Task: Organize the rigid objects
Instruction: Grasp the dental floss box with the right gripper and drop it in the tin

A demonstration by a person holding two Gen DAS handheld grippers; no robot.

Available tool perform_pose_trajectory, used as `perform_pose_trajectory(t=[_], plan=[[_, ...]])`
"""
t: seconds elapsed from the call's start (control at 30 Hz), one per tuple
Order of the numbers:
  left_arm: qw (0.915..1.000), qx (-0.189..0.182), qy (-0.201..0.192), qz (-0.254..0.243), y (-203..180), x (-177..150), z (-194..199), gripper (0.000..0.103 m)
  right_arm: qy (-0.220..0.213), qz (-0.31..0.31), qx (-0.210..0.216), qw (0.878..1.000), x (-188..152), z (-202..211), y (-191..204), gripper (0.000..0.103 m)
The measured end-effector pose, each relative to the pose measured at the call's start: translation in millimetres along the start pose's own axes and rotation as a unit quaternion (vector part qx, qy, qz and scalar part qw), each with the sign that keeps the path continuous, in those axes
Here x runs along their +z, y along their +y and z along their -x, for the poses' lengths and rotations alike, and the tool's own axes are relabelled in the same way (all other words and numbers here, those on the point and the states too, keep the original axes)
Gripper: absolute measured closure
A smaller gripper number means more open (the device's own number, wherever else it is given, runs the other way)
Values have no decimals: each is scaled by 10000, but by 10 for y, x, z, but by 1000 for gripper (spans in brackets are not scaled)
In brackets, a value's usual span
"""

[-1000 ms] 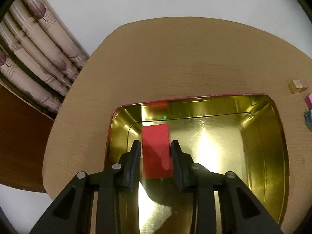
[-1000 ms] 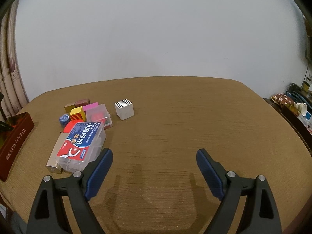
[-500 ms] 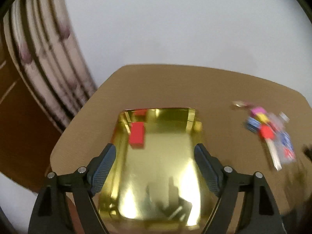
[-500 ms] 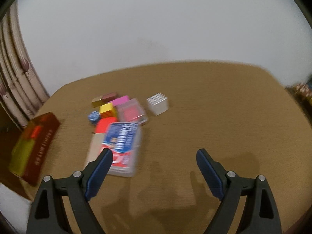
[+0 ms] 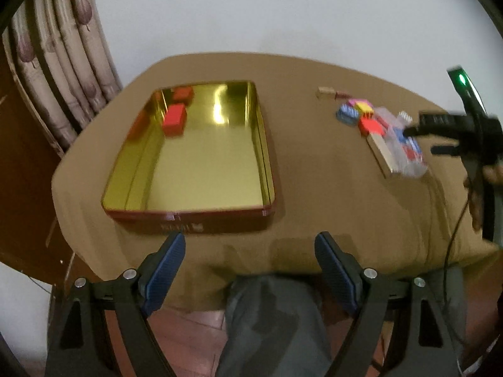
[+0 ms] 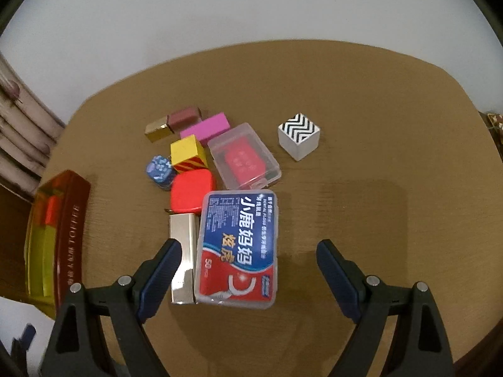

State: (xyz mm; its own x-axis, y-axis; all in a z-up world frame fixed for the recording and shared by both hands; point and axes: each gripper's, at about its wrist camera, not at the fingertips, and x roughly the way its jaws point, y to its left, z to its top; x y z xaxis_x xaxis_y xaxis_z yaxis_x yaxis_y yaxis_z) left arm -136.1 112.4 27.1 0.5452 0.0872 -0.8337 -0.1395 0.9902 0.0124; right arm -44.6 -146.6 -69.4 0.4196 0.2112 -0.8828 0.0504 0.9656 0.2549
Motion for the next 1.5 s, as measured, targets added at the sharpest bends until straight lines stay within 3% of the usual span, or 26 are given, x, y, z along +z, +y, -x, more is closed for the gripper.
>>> perform_pose_trajectory(t=[0.37, 0.4, 0.43, 0.47, 0.63, 0.73, 0.9, 1.0, 1.1, 1.27, 1.5], plan=[[9997, -170, 191, 18, 31, -90, -48, 22, 658, -24, -371, 9971, 111, -394, 49, 15], [9996, -168, 204, 37, 33, -90, -48, 22, 725, 9, -318, 9969, 104, -438, 44, 28], [9996, -157, 212, 43, 39, -87, -46, 22, 772, 13, -300, 9966, 102, -491, 33, 33], [9996, -143, 222, 63, 33, -87, -48, 22, 656, 60, -418, 9970, 101, -462, 32, 39], [9993, -186, 254, 210, 98, -122, 33, 22, 327, -2, -234, 9992, 115, -231, -103, 39], [9992, -85, 139, 363, 192, -207, 155, 22, 52, 77, 31, 10000, 154, 129, -44, 39], [9969, 343, -104, 695, 433, -354, 341, 21, 45, 548, 1086, 9926, 297, 643, 678, 39], [9940, 604, -239, 877, 603, -399, 419, 21, 394, 914, 1719, 9801, 347, 580, 1460, 39], [9909, 807, -305, 1036, 790, -446, 455, 21, 742, 1175, 2010, 9697, 280, 352, 2192, 39], [9852, 1089, -422, 1252, 1041, -506, 463, 21, 1139, 1378, 1750, 9682, 239, -249, 2943, 39], [9872, 997, -325, 1203, 1128, -511, 350, 21, 1284, 1191, 1183, 9774, 211, -886, 3278, 39]])
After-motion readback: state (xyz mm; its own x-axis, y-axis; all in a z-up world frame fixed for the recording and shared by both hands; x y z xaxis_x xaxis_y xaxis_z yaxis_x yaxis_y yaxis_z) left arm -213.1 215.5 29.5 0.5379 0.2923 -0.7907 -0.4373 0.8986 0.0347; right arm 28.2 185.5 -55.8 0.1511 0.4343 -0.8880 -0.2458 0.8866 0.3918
